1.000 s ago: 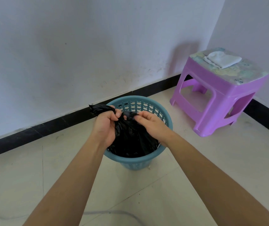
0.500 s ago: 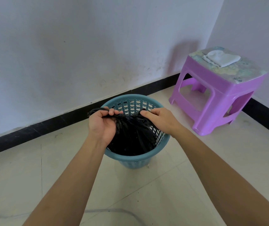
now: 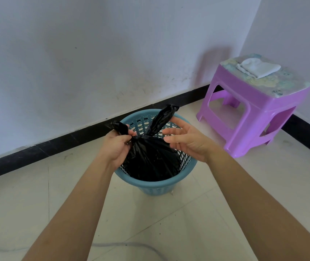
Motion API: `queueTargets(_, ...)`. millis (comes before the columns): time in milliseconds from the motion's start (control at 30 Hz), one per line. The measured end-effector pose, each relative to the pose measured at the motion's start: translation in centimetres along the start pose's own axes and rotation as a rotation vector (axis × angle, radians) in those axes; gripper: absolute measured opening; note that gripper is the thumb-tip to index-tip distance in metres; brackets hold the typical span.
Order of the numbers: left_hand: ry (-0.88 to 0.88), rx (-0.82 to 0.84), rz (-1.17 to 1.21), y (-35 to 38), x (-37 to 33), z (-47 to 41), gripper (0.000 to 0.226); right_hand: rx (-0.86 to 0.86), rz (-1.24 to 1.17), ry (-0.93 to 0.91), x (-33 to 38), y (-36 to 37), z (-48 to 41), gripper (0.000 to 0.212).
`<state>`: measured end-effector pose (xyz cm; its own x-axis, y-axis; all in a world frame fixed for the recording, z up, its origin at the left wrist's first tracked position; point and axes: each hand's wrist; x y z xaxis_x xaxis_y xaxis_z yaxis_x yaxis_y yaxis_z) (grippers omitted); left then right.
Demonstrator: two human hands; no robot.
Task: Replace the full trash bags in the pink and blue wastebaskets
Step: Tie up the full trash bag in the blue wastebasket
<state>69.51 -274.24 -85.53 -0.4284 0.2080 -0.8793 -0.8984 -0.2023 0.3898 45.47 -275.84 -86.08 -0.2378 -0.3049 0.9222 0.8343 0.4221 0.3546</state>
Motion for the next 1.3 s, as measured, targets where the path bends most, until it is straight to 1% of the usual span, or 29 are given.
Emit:
queueTargets(67, 0.009, 0.02, -0.004, 0.0, 0.2, 0.3, 0.026, -0.176, 0.015, -0.009, -1.0, 1.0, -0.4, 0.037)
queueTargets(100, 0.009, 0.042, -0.017, 0.0, 0.3, 0.4, 0.022, -0.25, 0.065, 0.007, -1.5, 1.6, -0.6, 0.022)
queueTargets(133, 0.003, 0.073, -0.03, 0.1, 0.5, 0.6, 0.019, -0.315, 0.166, 0.041, -1.9, 2.2, -0.6, 0.013)
queueTargets(167, -0.015, 0.107, -0.038, 0.2, 0.5, 0.8, 0.019, -0.357, 0.294, 0.087, -2.1, 2.6, -0.7, 0.019)
queueTargets(233, -0.064, 0.164, -0.037, 0.3, 0.7, 1.0, 0.021, -0.353, 0.463, 0.184, -2.0, 3.5, -0.7, 0.044)
queueTargets(267, -0.082, 0.179, -0.028, 0.3, 0.7, 1.1, 0.021, -0.322, 0.48, 0.22, -1.9, 3.8, -0.6, 0.053)
queueTargets(300, -0.091, 0.186, -0.023, 0.4, 0.7, 1.2, 0.02, -0.288, 0.468, 0.238, -1.8, 4.0, -0.6, 0.057)
queueTargets(367, -0.085, 0.191, -0.037, 0.5, 0.6, 1.3, 0.021, -0.261, 0.376, 0.189, -1.7, 4.1, -0.6, 0.049)
queueTargets(433, -0.076, 0.213, -0.045, 0.7, 0.5, 1.4, 0.022, -0.278, 0.156, 0.03, -1.5, 4.3, -1.1, 0.033)
queueTargets(467, -0.075, 0.238, -0.034, 0.9, 0.4, 1.5, 0.022, -0.299, 0.008, -0.065, -1.2, 4.5, -1.3, 0.029)
queueTargets(533, -0.063, 0.308, 0.004, 1.7, 0.4, 1.7, 0.025, -0.346, -0.255, -0.198, 0.1, 5.1, -1.4, 0.03)
queueTargets(633, -0.023, 0.36, 0.123, 3.5, 0.1, 2.2, 0.032, -0.347, -0.49, -0.236, 2.1, 5.5, -1.5, 0.041)
queueTargets(700, -0.008, 0.314, 0.248, 4.6, -0.4, 2.1, 0.035, -0.362, -0.617, -0.262, 2.8, 5.7, -1.7, 0.045)
queueTargets(767, -0.018, 0.21, 0.343, 5.3, -0.9, 1.8, 0.033, -0.452, -0.613, -0.269, 2.8, 5.8, -2.1, 0.039)
queueTargets(867, -0.089, -0.045, 0.498, 4.6, -1.0, 1.2, 0.034, -0.637, -0.48, -0.22, 2.0, 4.3, -1.9, 0.031)
queueTargets(933, -0.153, -0.241, 0.574, 2.7, -1.3, 0.4, 0.037, -0.794, -0.401, -0.152, 1.6, 1.6, -0.9, 0.032)
queueTargets(1000, -0.176, -0.346, 0.53, 0.9, -1.6, -0.1, 0.036, -0.912, -0.326, -0.099, 1.3, -0.9, -0.2, 0.028)
queueTargets(1100, -0.097, -0.378, 0.405, 0.2, -1.4, -0.3, 0.032, -0.951, -0.131, -0.094, 0.7, -1.2, -0.6, 0.019)
queueTargets(1200, 0.037, -0.364, 0.166, 0.4, -1.4, -0.1, 0.03, -0.838, -0.056, -0.09, 0.5, -0.6, -0.7, 0.016)
queueTargets(1300, 0.173, -0.249, -0.106, 1.1, -1.9, 0.2, 0.032, -0.754, 0.08, -0.098, 1.8, -0.2, -0.7, 0.02)
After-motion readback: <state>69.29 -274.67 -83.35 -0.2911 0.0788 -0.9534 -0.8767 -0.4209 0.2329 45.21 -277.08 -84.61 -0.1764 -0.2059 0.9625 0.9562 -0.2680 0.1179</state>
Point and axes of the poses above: each hand's wrist, its own z-axis away from the middle knuckle, its own y-axis out of the palm, x = y × z, and after that the axes turned 2 degrees about -z, right-handed
